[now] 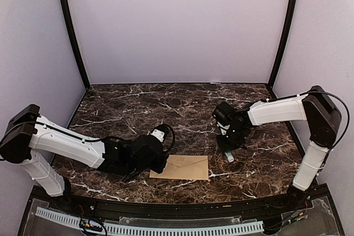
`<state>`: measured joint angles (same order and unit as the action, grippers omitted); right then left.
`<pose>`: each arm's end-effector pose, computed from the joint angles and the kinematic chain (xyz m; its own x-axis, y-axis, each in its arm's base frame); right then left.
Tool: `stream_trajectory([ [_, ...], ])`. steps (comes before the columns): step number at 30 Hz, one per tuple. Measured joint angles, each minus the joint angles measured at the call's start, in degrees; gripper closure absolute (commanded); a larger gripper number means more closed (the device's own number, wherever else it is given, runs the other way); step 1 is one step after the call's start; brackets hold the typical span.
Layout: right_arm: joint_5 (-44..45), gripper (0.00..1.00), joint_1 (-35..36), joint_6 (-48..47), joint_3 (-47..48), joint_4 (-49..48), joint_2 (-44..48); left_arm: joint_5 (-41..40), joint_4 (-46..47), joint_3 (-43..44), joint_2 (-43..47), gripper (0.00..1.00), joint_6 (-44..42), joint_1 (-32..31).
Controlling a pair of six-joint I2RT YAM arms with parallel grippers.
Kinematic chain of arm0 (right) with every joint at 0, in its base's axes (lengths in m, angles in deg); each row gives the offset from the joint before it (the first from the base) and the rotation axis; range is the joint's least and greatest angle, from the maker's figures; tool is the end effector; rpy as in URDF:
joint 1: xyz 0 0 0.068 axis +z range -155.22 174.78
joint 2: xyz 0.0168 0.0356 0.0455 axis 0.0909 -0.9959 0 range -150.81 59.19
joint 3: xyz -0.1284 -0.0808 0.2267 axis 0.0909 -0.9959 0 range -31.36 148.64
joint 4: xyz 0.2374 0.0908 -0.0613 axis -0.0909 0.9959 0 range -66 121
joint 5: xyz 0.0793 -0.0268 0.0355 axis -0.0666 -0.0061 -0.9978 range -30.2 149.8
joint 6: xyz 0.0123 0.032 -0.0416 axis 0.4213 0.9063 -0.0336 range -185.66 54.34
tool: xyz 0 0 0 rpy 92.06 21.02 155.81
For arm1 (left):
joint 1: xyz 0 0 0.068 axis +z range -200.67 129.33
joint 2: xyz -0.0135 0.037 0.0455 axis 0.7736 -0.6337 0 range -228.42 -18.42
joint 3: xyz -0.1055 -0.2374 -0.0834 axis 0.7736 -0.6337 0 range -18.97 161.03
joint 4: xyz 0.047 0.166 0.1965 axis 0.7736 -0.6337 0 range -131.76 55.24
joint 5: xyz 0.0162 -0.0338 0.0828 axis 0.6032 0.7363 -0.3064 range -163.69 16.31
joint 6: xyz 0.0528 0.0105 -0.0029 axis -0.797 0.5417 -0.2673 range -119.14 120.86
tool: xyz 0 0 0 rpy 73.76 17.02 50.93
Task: Place the letter into the envelope and seal it
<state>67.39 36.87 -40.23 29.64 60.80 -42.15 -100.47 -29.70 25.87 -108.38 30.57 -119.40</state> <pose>0.2419 0.2122 0.1530 -0.9293 -0.2659 -0.2563 -0.2697 0.9627 -0.0207 0.1297 -0.2890 0.1782 -0.5532 0.2010 -0.8085 0.4980 0.8578 -0.1275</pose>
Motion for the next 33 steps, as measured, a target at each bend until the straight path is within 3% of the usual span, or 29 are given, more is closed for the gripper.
stream_trajectory([
  [5, -2.51, 1.00, -0.04, -0.52, -1.49, -3.26, 3.34, 1.29, 1.29, 0.02, 0.57, 0.63, -1.73, 0.09],
  [10, -8.87, 1.00, 0.09, -0.68, -4.72, -16.57, 16.65, 5.09, 4.68, 0.04, 5.18, 0.61, -4.63, 0.85],
  [16, -11.45, 1.00, 2.19, 2.08, -13.66, -38.51, 33.44, 13.51, 13.53, 0.00, 11.50, 0.42, -9.86, 2.43],
  [22, -10.95, 1.00, 10.40, 2.47, -18.86, -56.43, 36.52, 23.50, 23.26, 0.00, 13.16, 0.26, -14.32, 3.37],
  [27, -10.86, 1.00, 14.91, 2.38, -21.59, -67.10, 36.83, 31.06, 28.68, 0.00, 13.11, 0.26, -16.20, 4.13],
  [33, -11.06, 1.00, 16.92, 2.32, -23.06, -76.24, 36.96, 39.54, 32.50, 1.42, 11.17, 0.34, -16.63, 5.42],
])
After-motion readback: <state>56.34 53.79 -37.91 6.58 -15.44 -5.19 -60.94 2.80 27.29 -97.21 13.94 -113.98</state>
